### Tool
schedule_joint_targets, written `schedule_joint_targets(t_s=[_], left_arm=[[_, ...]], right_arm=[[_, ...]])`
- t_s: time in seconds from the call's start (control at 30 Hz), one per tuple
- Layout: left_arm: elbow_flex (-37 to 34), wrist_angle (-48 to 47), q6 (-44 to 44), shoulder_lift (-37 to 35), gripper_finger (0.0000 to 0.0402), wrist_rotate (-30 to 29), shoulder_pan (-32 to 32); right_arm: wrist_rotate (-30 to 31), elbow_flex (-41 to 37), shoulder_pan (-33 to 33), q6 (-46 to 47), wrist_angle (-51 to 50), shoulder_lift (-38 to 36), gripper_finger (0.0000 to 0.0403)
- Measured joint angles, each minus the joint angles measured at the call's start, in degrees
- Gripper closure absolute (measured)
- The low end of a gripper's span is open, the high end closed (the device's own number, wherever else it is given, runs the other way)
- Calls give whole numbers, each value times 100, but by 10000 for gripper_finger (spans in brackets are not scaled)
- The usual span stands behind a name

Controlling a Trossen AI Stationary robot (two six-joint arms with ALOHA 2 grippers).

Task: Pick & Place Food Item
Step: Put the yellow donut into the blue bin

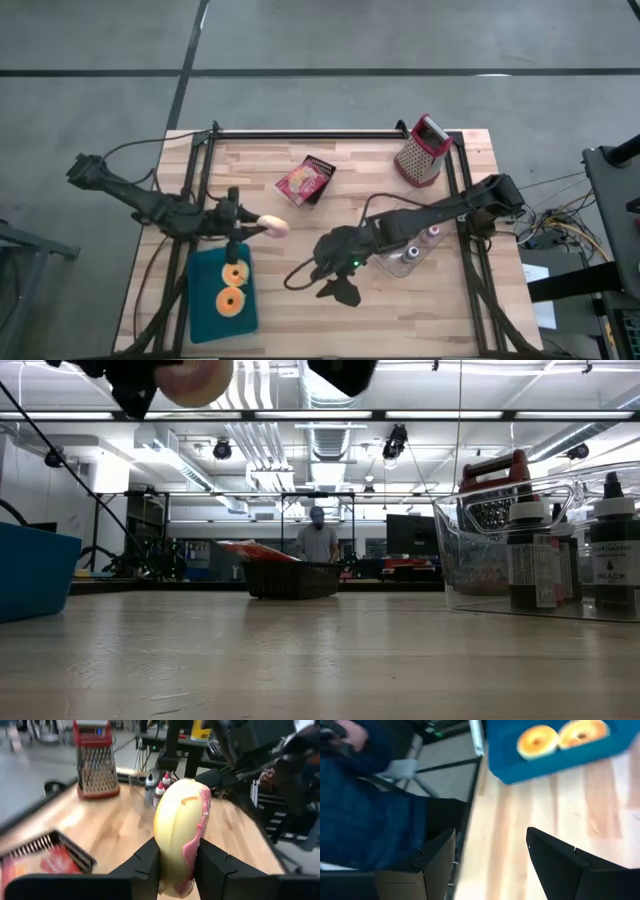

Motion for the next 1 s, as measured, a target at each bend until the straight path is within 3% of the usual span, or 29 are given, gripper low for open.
schedule_joint_targets(t_s=[0.1,0.4,0.67,1.0], left_arm=[[121,-670,-847,-94,303,3,-2],[1179,-4070,-3307,123,303,72,-19],[1615,-4828,-4622,435,303,1473,-99],[1604,-6203,-6308,1182,304,2719,-415]], right_arm=[[308,-98,62,-159,-254,-1,163],[976,-765,87,-479,-253,0,155],[2041,-1343,87,-435,178,2,159],[1999,-1538,87,-449,639,2,161]])
